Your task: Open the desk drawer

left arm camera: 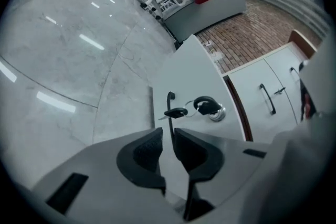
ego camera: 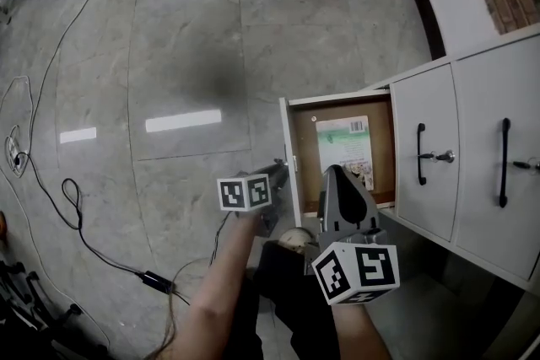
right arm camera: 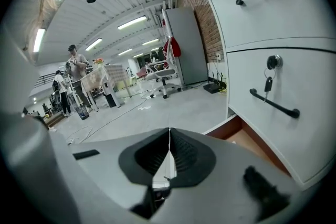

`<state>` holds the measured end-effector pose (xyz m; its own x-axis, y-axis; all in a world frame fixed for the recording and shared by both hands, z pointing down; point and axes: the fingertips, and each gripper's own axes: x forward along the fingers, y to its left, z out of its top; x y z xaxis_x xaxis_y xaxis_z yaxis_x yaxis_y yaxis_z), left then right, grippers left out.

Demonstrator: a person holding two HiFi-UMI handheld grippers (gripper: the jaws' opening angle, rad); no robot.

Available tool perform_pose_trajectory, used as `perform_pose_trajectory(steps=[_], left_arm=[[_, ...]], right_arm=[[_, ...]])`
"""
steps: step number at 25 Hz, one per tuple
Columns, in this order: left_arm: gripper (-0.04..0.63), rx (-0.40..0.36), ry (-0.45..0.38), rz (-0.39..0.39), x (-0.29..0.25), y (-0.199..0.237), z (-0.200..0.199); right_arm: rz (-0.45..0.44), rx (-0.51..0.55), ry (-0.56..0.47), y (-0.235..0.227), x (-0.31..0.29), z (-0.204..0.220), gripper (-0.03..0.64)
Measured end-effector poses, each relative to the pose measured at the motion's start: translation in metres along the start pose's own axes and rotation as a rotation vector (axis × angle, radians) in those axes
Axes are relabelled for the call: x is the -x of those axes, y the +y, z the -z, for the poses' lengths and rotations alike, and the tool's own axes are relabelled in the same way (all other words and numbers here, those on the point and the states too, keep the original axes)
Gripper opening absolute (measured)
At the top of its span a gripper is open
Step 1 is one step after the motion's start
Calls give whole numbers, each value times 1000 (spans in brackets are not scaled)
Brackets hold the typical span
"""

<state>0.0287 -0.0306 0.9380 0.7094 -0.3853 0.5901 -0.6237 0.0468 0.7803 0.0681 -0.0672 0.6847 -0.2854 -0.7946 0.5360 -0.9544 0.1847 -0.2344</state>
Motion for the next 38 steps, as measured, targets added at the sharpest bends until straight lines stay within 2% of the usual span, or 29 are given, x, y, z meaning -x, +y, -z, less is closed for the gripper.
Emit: perform_pose_trajectory(steps=[3,6,9,11,16,22,26,29,38], left_arm=[[58,-103,4,-115,26,10,0],[19,-159,-28,-179,60,9,-9],[9,-173,-73,-158,93,-18,-23],[9,-209,-99,-139,113,-42,-33],[9,-285,-186,-88,162,-107,-68],[9,-323,-214,-33,207,-181,-96],[9,-395,-250,-23,231,-223,-115],[9,-442,-278,-15,246,-246,-125],[9,-473,-295,-12,259,-274,-120]], right_arm=[[-21,22,-14,11,1,-5,12],[-35,7,-45,25,5,-14,12],[-41,4,-81,39,15,-24,12],[-34,6,-95,45,22,-33,12],[-26,21,-121,61,41,-83,12],[-3,7,-116,72,71,-130,12],[1,-14,-122,78,90,-153,12],[-3,-16,-123,82,101,-163,12],[14,-20,-96,75,125,-162,12]])
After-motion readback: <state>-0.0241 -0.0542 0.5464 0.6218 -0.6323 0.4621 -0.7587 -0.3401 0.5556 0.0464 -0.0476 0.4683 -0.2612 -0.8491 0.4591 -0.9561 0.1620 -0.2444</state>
